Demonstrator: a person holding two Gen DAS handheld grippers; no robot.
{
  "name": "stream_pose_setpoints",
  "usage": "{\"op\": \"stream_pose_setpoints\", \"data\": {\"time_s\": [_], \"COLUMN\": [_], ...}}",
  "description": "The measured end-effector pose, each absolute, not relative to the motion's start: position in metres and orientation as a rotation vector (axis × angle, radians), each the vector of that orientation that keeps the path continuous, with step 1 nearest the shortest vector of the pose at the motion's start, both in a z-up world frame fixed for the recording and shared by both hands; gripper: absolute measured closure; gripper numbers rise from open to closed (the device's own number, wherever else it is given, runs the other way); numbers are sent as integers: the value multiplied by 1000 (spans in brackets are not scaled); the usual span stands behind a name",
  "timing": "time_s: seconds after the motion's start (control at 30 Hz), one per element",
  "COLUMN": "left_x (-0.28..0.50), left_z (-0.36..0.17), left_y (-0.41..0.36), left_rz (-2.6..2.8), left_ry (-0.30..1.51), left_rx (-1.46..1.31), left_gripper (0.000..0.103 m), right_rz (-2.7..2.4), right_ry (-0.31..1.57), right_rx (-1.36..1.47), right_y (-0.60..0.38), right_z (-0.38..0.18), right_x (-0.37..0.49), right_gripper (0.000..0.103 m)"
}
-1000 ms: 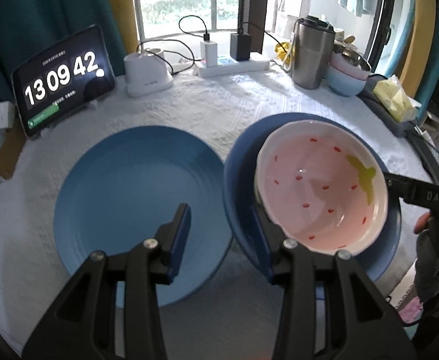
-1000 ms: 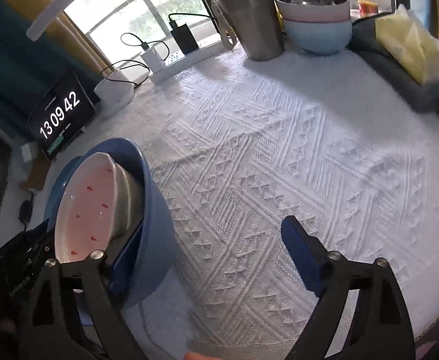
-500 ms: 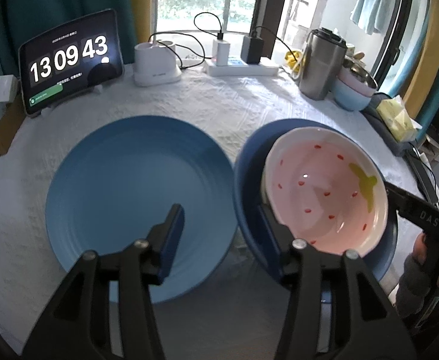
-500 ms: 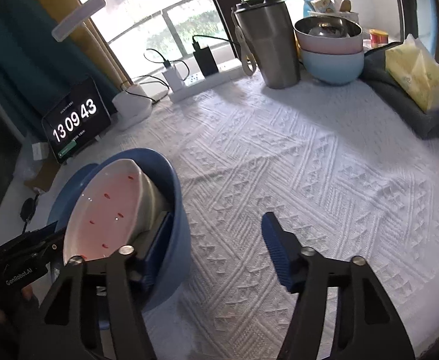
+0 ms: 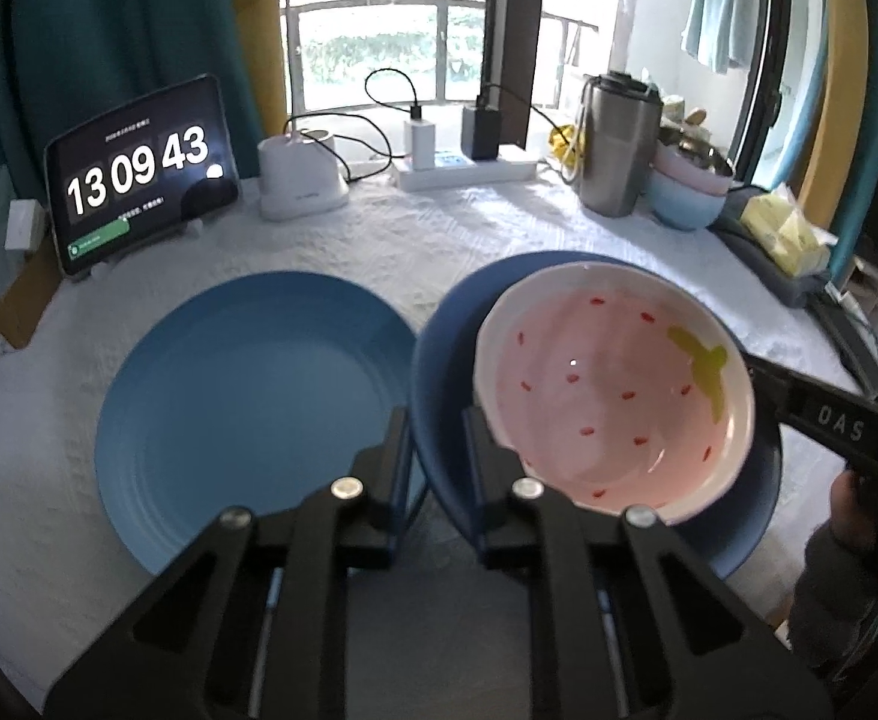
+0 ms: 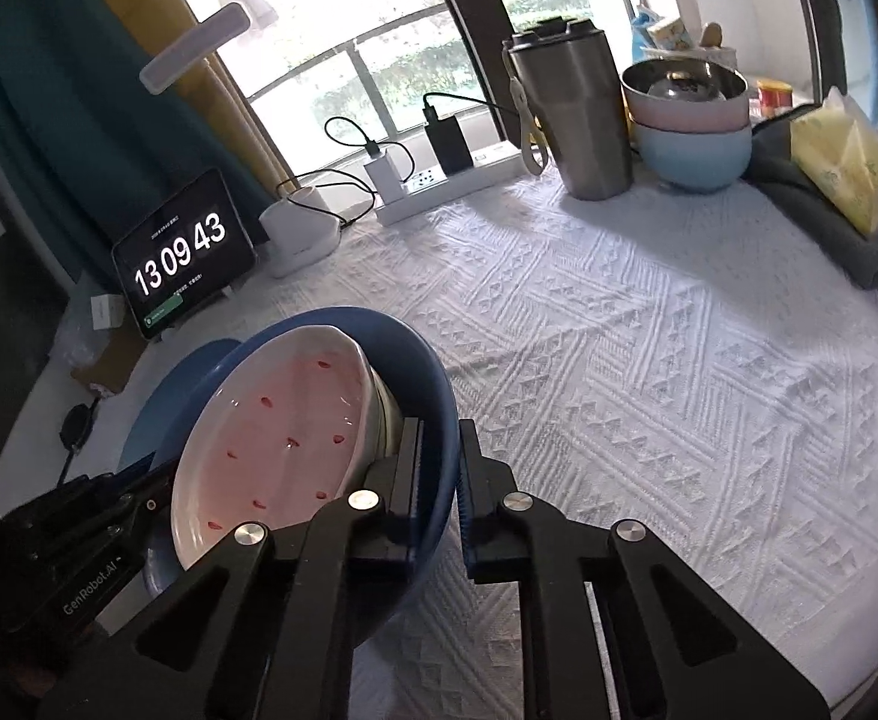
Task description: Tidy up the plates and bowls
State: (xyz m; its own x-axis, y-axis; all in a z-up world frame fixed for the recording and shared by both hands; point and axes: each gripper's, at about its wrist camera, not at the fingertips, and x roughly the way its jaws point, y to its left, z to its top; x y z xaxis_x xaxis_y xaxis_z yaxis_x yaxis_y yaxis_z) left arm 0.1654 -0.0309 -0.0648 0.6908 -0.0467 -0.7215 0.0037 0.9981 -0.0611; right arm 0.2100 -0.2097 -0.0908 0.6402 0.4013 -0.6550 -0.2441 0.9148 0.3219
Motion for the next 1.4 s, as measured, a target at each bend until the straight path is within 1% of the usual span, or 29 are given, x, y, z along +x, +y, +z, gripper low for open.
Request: {"op": "stream_pose_setpoints", "data": {"time_s": [0.37, 0.7, 0.9, 1.4], "left_x": [162, 156, 158, 152], "left_z": [-63, -59, -64, -50], "left_y": [-28, -33, -35, -45], "left_rz": [-68, -116, -152, -192], "left_ry": [781, 775, 819, 793], "left_rx": [-84, -79, -114, -109], "left_gripper": [88, 88, 88, 88], "right_rz": [338, 297, 285, 257], "right_ry": [802, 823, 808, 771], "right_rx": [248, 225, 223, 221], "right_y": [-211, -214, -219, -232], "right_z": [-91, -89, -84, -67], "right_x": [208, 205, 200, 188], "right_gripper": [92, 93, 93, 93]}}
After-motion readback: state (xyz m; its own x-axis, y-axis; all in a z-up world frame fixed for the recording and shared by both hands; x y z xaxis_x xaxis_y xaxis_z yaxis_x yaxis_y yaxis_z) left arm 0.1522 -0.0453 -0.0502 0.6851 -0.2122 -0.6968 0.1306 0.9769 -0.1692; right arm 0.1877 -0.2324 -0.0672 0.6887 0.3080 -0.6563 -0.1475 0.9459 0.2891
